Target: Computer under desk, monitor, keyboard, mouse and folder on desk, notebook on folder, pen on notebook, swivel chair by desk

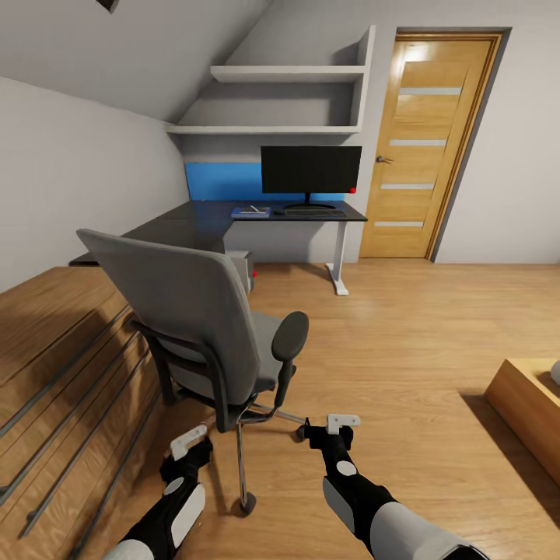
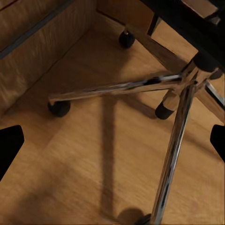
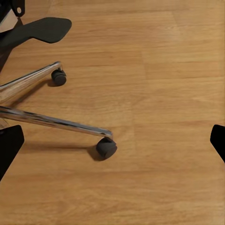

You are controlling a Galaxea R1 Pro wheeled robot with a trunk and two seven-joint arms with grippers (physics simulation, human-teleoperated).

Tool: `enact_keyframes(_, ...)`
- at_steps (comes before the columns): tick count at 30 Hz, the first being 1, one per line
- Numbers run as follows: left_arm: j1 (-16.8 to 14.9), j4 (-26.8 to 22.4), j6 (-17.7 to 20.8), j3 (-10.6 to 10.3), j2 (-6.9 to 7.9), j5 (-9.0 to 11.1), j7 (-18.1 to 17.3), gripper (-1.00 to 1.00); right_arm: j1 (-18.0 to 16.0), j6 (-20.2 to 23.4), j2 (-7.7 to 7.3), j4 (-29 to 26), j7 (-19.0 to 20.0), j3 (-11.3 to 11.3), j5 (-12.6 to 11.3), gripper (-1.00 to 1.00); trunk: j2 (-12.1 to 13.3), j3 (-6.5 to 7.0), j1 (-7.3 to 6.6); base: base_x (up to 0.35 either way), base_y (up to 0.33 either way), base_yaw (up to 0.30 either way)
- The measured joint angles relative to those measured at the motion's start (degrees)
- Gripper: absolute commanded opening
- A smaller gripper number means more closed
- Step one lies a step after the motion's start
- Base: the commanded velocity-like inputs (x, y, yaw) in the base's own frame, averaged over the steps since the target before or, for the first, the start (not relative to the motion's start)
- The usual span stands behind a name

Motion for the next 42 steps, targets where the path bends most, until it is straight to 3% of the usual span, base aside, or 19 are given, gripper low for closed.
enact_keyframes(11, 0.0, -10.0, 13.6, 0.5, 0.18, 0.2, 0.2, 1.0, 0.0, 0.0, 0.0, 0.0, 0.0, -0.1, 0.0, 1.0, 0.0, 0.0, 0.0, 0.0, 0.0, 0.0)
enact_keyframes(15, 0.0, -14.0, 20.3, 0.6, 0.61, 0.2, -0.2, 1.0, 0.0, 0.0, 0.0, 0.0, -0.1, -0.1, 0.1, 1.0, 0.0, 0.0, 0.0, 0.0, 0.0, 0.0)
enact_keyframes(21, 0.0, -14.5, 21.4, 0.3, 1.56, 0.1, -0.5, 1.0, 0.0, 0.0, 0.0, 0.1, -0.1, -0.1, 0.1, 1.0, 0.0, 0.01, 0.0, 0.0, 0.0, -0.006)
enact_keyframes(32, 0.0, -13.2, 21.3, -0.7, 1.45, -0.2, -0.7, 1.0, 0.0, 0.0, 0.0, 0.0, -0.4, -0.1, 0.1, 1.0, 0.0, 0.54, 0.0, 0.0, 0.0, -0.143)
enact_keyframes(37, 0.0, -12.2, 21.3, -4.4, 1.43, -0.2, -0.7, 1.0, 0.0, 0.0, 0.0, -0.1, -0.4, -0.1, 0.1, 1.0, 0.0, 0.87, 0.0, 0.0, 0.0, -0.177)
enact_keyframes(42, 0.0, -12.1, 21.4, -5.3, 1.44, -0.3, -0.6, 1.0, 0.0, 0.0, 0.0, -0.1, -0.4, -0.1, 0.1, 1.0, 0.0, 1.19, 0.0, 0.0, 0.0, -0.178)
